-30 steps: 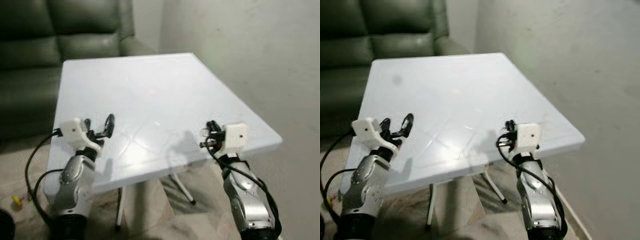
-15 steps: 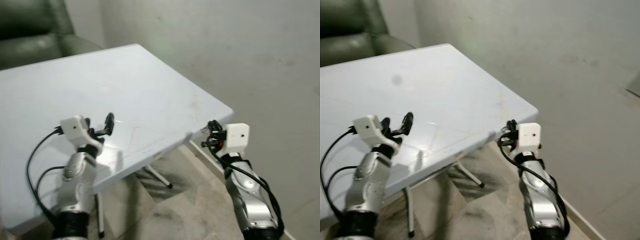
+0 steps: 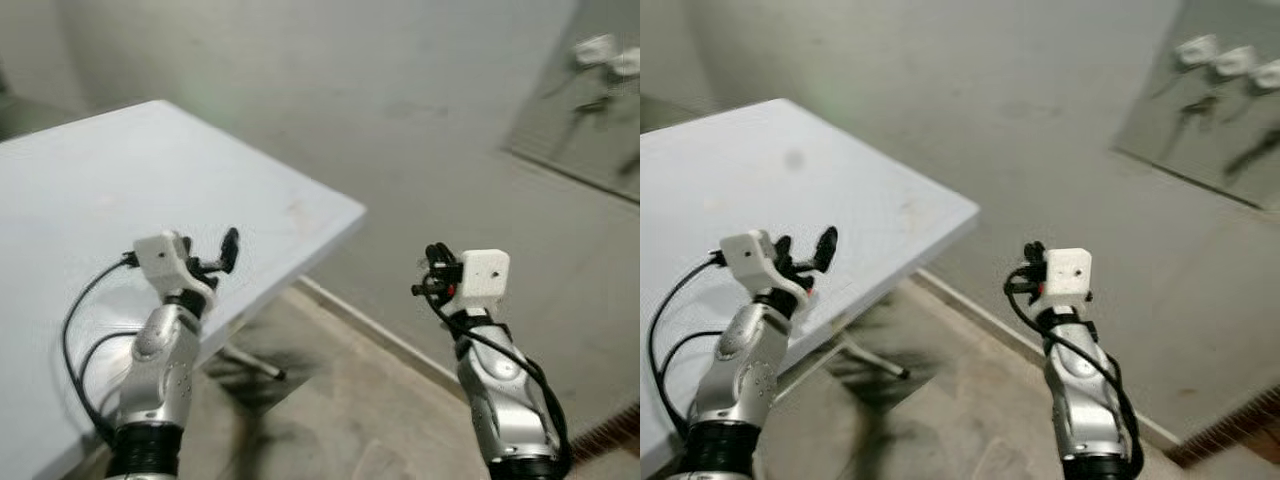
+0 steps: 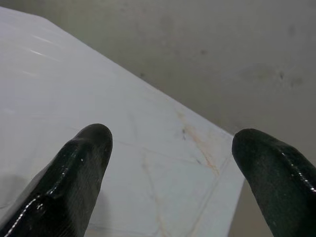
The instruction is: Hang keys on a hook
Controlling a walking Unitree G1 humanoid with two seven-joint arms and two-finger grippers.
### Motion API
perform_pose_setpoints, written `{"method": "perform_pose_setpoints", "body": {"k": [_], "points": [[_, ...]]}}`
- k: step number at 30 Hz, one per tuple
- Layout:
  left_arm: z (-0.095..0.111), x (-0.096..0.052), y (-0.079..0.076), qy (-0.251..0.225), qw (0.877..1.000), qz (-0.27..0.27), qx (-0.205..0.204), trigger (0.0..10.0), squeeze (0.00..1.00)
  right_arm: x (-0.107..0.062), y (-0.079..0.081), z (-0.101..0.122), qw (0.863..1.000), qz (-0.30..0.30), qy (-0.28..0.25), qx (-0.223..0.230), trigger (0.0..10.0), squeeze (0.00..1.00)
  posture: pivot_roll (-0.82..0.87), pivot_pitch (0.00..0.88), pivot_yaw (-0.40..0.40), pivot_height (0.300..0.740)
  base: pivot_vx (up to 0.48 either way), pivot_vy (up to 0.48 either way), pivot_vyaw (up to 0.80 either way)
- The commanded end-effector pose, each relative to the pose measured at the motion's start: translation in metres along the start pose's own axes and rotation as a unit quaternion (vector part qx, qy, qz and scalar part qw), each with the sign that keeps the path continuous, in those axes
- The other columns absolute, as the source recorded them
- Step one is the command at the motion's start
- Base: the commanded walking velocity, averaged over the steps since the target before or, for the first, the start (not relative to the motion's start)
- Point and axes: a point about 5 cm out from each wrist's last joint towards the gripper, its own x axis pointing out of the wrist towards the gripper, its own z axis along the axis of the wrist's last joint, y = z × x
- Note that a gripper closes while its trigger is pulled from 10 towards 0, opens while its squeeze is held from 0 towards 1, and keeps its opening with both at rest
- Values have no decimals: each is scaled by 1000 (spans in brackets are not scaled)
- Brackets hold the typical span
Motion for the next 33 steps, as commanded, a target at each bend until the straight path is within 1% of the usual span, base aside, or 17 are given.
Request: {"method": "perform_pose_setpoints", "body": {"k": [1, 17, 33], "points": [[1, 2, -6, -1, 1000, -6, 1, 10000, 0, 0, -6, 2, 1000, -10, -2, -3, 10000, 0, -15, 0, -38, 740, 0, 0, -763], [5, 3, -5, -2, 1000, -4, 9, 10000, 0, 0, -5, 3, 1000, -14, -2, -1, 10000, 0, -15, 0, -32, 740, 0, 0, -761], [8, 6, -12, -2, 1000, -23, 13, 10000, 0, -4, -15, 2, 999, -37, -4, -4, 10000, 0, -27, 0, 0, 740, 0, 0, -762]]}}
